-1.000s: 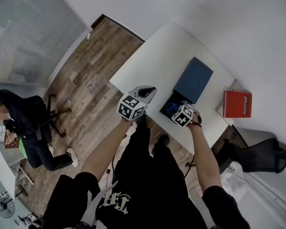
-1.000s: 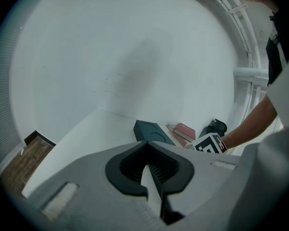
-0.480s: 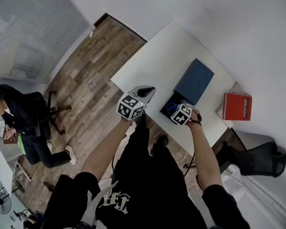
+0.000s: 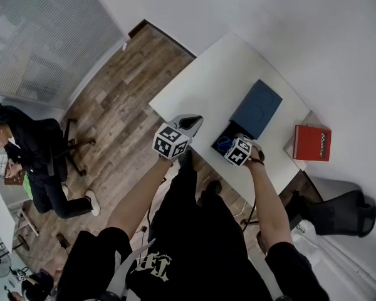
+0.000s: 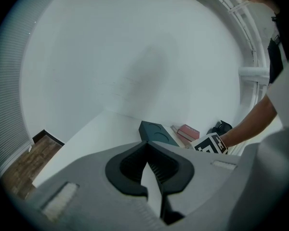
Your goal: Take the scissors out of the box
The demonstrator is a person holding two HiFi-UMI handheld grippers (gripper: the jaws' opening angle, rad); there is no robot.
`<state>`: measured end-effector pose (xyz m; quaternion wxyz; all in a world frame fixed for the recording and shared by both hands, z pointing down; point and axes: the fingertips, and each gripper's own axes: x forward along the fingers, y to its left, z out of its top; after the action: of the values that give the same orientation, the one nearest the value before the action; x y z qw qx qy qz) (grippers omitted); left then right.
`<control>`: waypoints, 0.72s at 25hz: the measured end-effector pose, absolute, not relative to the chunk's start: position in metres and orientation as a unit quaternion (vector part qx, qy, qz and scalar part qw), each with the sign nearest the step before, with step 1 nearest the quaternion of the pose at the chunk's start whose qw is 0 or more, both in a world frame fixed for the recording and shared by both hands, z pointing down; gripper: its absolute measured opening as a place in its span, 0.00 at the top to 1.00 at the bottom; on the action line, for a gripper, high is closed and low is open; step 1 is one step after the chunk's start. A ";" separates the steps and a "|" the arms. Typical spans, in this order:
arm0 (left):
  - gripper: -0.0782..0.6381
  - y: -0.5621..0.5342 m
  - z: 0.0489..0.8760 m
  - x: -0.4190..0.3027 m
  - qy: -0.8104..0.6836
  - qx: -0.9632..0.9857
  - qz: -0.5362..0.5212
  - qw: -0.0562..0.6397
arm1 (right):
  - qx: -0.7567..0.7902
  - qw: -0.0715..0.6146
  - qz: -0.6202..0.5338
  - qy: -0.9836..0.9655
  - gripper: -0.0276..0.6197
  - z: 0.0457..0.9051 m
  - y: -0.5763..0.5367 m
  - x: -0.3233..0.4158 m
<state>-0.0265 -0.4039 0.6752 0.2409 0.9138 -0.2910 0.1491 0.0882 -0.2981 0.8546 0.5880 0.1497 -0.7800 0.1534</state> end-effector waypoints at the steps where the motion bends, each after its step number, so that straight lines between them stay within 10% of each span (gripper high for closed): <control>1: 0.89 -0.403 0.675 -0.028 -0.293 0.913 0.149 0.240 | 0.150 0.586 0.152 -0.782 0.70 0.852 -0.298 0.088; 18: 0.89 -0.381 0.653 -0.028 -0.310 0.914 0.139 0.221 | 0.170 0.554 0.101 -0.809 0.88 0.809 -0.299 0.096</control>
<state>-0.0275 -0.3808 0.6529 0.2212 0.9140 -0.3105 0.1389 0.0960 -0.2989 0.8091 0.5540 0.1702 -0.8086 0.1012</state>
